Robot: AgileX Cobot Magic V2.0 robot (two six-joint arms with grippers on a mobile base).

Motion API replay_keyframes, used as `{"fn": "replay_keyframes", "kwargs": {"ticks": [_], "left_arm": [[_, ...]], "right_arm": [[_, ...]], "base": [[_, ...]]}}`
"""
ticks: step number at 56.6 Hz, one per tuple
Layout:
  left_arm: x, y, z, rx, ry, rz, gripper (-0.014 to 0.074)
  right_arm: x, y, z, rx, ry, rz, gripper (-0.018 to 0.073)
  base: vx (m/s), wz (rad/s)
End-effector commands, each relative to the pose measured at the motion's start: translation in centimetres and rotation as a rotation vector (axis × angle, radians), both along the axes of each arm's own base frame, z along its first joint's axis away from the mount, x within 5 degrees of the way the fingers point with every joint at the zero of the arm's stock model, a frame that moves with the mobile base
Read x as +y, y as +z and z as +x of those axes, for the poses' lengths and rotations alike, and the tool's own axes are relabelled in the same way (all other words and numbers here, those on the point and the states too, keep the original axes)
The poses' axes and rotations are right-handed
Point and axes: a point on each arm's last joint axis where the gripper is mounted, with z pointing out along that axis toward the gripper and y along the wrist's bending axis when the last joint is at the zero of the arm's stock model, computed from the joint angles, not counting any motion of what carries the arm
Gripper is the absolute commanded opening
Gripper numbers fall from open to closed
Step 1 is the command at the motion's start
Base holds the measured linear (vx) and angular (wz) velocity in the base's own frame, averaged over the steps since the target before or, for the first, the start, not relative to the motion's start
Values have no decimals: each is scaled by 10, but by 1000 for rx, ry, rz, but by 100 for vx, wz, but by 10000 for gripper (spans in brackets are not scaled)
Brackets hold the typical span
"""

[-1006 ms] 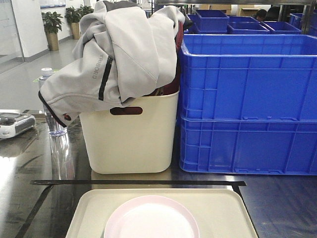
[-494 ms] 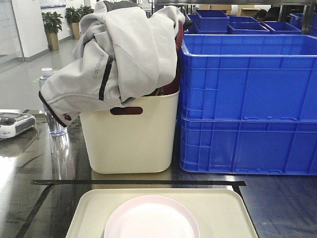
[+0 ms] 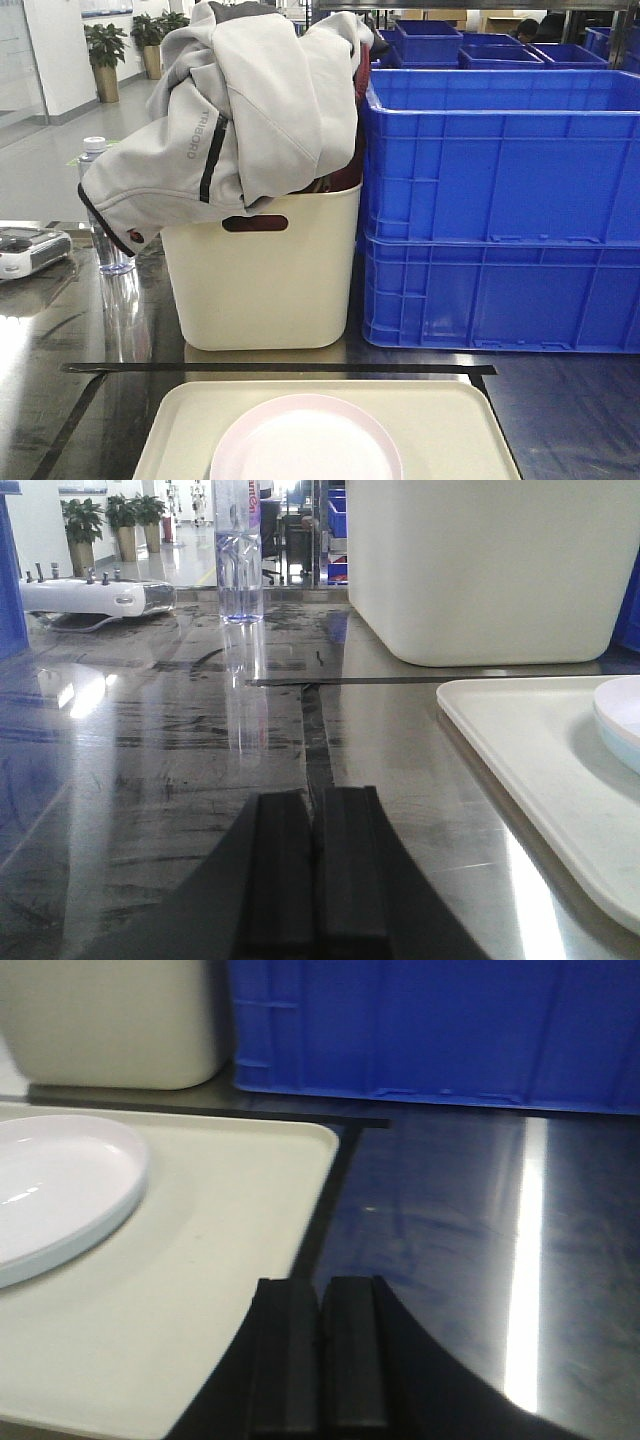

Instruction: Grab plate from conveyor and place on tray

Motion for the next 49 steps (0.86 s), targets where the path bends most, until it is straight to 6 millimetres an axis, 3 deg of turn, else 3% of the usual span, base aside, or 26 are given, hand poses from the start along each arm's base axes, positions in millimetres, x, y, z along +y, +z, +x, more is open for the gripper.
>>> {"fn": "replay_keyframes", "kwargs": {"ticks": [1,8,49], "left_arm": [[0,1,0,-80,-1,-1,3],[0,1,0,-80,-1,-1,3],[0,1,0,-75,0,-1,3]], "right_arm": [[-7,-13,-7,-191,-79,6,-9],[-10,-40,-18,-267,-105,-12,-9],[-10,-40,-19,-261,-97,-12,-9]], "base": [[0,0],[0,0],[0,0]]}}
